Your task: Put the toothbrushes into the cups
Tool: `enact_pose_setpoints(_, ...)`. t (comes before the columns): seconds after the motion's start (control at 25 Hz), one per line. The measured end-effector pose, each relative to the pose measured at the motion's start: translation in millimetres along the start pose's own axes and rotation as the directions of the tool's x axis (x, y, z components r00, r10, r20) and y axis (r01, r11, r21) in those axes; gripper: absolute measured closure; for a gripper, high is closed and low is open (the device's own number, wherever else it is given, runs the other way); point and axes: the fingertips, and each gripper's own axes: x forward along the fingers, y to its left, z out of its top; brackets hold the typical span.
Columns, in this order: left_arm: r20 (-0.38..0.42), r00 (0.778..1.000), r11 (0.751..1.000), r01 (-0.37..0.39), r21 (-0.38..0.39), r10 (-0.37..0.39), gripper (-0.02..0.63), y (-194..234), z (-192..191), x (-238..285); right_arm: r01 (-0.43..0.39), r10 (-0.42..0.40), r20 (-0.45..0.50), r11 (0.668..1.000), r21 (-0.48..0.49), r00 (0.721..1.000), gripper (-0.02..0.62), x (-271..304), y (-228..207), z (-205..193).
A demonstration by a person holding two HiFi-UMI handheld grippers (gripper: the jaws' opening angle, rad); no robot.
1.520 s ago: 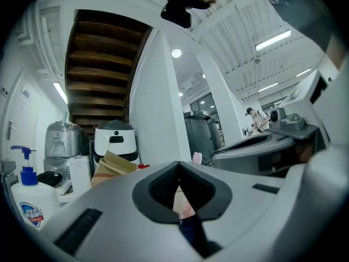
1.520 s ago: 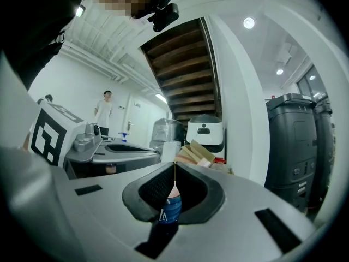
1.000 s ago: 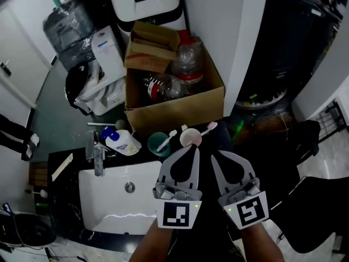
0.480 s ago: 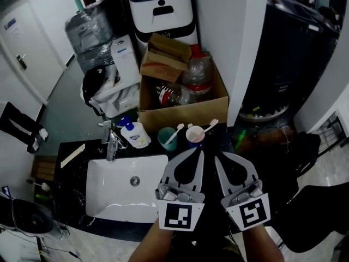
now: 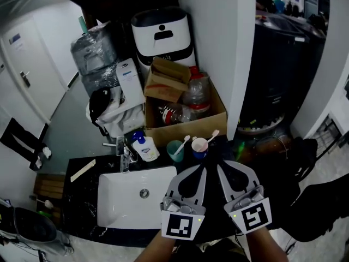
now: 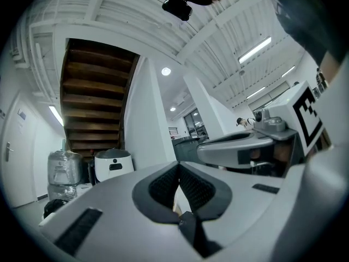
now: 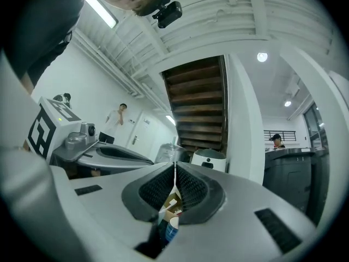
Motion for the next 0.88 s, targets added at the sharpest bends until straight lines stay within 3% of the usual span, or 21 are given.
enact_pose_setpoints(0.32, 0.045, 0.998, 0.998, 0.042, -0.040, -0.040, 0.598, 16, 20, -37, 0.053, -0.053, 0.003, 0.999, 0.000, 0.999, 0.561, -8, 35, 28)
enact_pose_setpoints(0.52, 0.070, 0.995, 0.997, 0.072, -0.021, -0.070, 0.598, 20, 35, -65, 0.062, -0.061, 0.018, 0.997, -0.039, 0.998, 0.561, -12, 64, 50)
enact_pose_setpoints(0.88, 0.100, 0.994, 0.999, 0.041, -0.001, -0.040, 0.598, 42, 50, -108, 0.028, -0.028, 0.006, 0.998, -0.050, 1.000, 0.561, -17, 114, 56)
